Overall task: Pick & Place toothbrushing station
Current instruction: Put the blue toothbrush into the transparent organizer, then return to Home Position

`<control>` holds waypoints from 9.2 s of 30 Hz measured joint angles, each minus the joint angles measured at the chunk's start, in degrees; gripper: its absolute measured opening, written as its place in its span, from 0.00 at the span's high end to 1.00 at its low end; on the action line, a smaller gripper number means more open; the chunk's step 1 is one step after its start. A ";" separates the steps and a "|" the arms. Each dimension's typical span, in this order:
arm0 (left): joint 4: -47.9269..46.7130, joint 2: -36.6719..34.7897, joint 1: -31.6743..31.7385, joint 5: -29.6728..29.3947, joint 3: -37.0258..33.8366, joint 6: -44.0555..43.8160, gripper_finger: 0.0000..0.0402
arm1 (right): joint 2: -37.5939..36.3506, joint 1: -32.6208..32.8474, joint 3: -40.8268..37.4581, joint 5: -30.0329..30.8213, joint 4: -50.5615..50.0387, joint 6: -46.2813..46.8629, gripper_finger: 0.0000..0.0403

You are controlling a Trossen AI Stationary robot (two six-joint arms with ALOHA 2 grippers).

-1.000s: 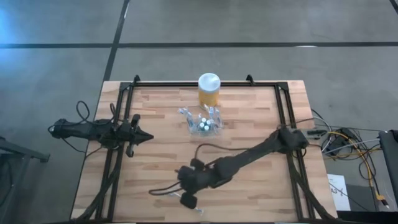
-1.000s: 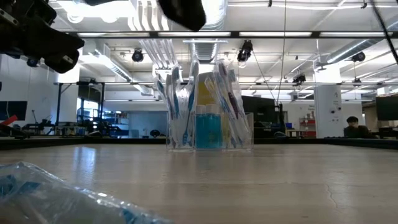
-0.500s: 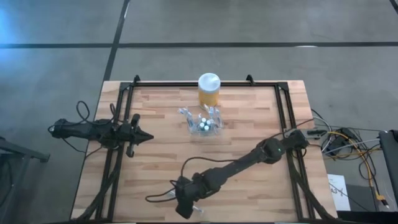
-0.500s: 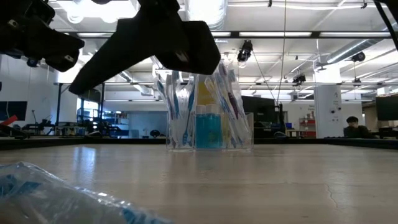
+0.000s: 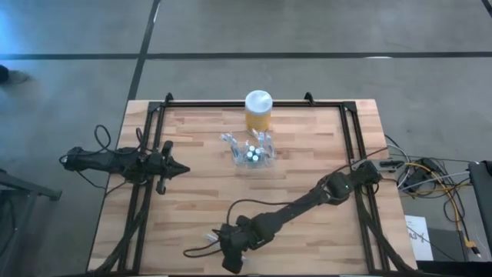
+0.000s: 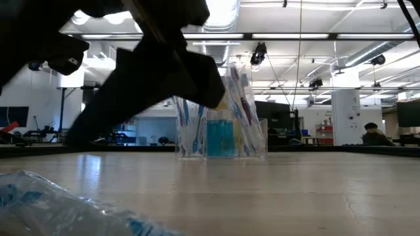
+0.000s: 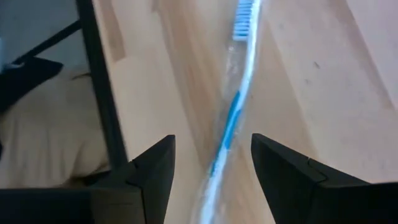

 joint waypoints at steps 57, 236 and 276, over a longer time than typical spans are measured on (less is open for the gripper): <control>0.18 0.28 -0.01 -2.98 -1.81 -2.56 0.97 | -19.93 -2.64 -3.72 21.21 -9.47 -43.92 0.95; 64.73 90.52 21.25 6.43 19.74 0.28 0.95 | -109.11 -26.37 -122.66 7.63 75.44 -46.22 0.98; -1.60 19.89 21.19 19.14 17.04 9.36 0.95 | -111.46 -26.41 -122.62 7.61 74.95 -39.04 0.98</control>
